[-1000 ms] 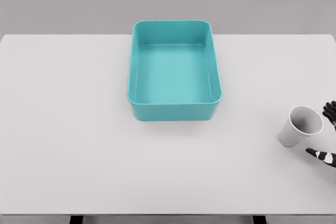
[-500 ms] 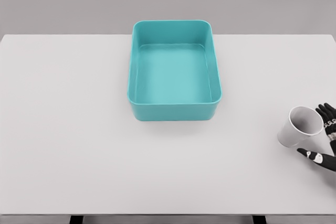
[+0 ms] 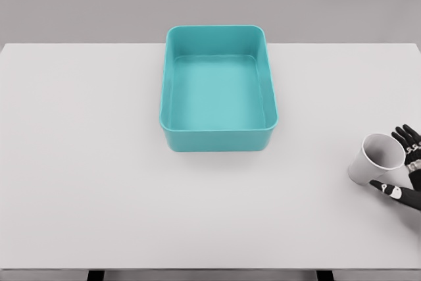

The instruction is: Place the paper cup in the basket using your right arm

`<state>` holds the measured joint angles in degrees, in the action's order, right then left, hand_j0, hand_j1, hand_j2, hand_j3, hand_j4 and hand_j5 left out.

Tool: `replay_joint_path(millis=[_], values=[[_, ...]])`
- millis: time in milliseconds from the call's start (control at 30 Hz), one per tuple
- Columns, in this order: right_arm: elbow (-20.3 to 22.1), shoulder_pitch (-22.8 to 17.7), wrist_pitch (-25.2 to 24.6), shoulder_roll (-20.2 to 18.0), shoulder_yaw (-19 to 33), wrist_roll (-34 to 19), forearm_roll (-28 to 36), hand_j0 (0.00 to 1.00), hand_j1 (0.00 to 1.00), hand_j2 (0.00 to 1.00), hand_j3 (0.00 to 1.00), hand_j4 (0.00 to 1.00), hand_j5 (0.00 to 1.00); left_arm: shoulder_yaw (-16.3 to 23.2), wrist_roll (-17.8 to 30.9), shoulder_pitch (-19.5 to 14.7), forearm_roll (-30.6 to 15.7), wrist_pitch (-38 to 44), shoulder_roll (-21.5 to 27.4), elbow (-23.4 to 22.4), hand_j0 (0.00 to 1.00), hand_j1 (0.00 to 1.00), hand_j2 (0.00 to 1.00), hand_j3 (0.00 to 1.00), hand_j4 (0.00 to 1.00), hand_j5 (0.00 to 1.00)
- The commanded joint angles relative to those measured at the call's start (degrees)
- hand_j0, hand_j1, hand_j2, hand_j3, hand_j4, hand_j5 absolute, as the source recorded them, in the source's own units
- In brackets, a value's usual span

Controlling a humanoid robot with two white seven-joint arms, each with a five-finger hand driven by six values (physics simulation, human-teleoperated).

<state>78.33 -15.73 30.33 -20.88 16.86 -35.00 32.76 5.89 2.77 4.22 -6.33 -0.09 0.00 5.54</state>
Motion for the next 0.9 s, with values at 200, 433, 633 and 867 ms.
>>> replay_joint_path(millis=[200, 433, 633, 867], values=[[2.4, 0.0, -5.8, 0.2, 0.0, 0.0, 0.4, 1.00, 1.00, 1.00, 1.00, 1.00, 1.00, 0.0, 0.0, 0.0, 0.0, 0.0, 0.0, 0.0, 1.00, 1.00, 1.00, 1.00, 1.00, 1.00], [2.4, 0.0, -6.8, 0.7, -0.1, 0.0, 0.4, 1.00, 1.00, 1.00, 1.00, 1.00, 1.00, 0.0, 0.0, 0.0, 0.0, 0.0, 0.0, 0.0, 1.00, 1.00, 1.00, 1.00, 1.00, 1.00], [2.0, 0.4, -7.1, 0.7, -0.1, 0.0, 0.2, 1.00, 1.00, 1.00, 1.00, 1.00, 1.00, 0.0, 0.0, 0.0, 0.0, 0.0, 0.0, 0.0, 1.00, 1.00, 1.00, 1.00, 1.00, 1.00], [1.9, 1.1, -7.1, 0.6, -1.9, 0.0, -0.1, 0.92, 0.92, 0.92, 0.92, 0.92, 0.92, 0.0, 0.0, 0.0, 0.0, 0.0, 0.0, 0.0, 1.00, 1.00, 1.00, 1.00, 1.00, 1.00]])
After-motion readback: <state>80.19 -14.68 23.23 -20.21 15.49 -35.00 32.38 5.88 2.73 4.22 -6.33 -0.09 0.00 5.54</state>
